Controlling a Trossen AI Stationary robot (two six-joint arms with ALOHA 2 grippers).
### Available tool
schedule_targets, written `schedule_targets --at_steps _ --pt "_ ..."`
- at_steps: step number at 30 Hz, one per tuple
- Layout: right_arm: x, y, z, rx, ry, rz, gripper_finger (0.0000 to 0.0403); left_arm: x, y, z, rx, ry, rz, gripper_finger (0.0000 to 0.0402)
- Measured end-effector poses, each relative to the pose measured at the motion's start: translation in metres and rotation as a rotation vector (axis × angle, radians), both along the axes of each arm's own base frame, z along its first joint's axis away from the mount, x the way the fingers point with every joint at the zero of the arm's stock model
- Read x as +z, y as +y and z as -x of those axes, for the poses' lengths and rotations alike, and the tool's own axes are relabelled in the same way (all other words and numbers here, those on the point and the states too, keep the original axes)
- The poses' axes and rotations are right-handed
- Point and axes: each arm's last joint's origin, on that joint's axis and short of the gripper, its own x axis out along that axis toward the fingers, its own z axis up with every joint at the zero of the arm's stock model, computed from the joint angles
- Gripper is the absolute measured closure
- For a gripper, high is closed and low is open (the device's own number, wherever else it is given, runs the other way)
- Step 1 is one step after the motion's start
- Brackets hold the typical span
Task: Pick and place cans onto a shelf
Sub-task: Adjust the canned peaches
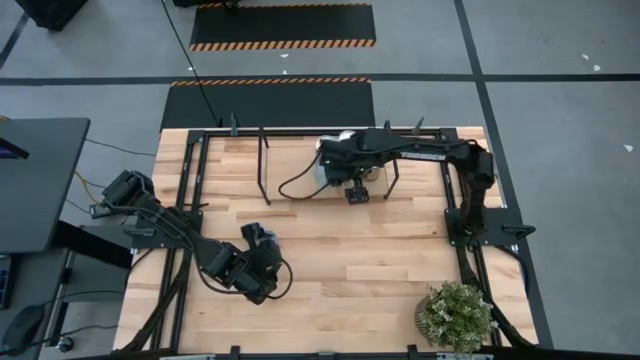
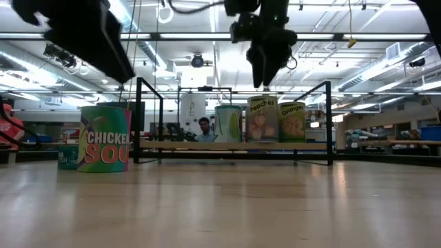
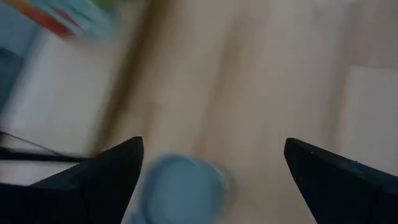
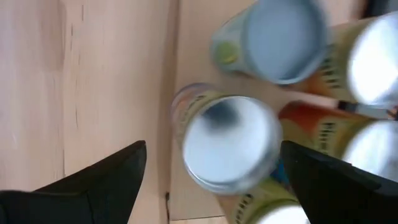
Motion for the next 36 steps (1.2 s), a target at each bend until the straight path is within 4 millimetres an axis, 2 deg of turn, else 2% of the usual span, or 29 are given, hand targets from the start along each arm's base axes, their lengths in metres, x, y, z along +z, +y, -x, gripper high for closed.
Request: schedule_targets --at_steps 3,8,14,18,25,30,34,36 --pt "0.01 -0.005 0.004 -0.013 -0.053 0.014 0.0026 0.002 0.007 -0.003 0.004 -0.029 -0.122 0.0005" --pt "0.023 -0.008 0.015 -0.025 -0.061 0.057 0.0026 0.002 0.023 -0.011 0.008 0.014 -0.201 0.0005" --pt "0.041 -0.01 0.021 -0.033 -0.168 0.106 0.0026 -0.006 0.051 -0.02 -0.001 0.106 -0.314 0.0005" --pt "0.045 -0.015 0.023 -0.024 -0.195 0.085 0.0026 -0.011 0.069 -0.026 -0.002 0.153 -0.351 0.0005" --pt "0.035 -0.019 0.024 -0.02 -0.192 -0.008 0.0026 -0.007 0.085 -0.026 0.005 0.21 -0.414 0.0005" --pt "0.024 0.001 0.017 0.022 -0.182 0.004 0.0026 0.012 0.09 -0.009 0.046 0.178 -0.396 0.0005" --pt "0.007 0.022 0.01 0.047 -0.163 0.134 0.0026 0.026 0.094 0.003 0.085 0.089 -0.353 0.0005" --pt "-0.005 0.032 0.008 0.058 -0.144 0.204 0.0026 0.023 0.096 0.01 0.084 0.049 -0.339 0.0005"
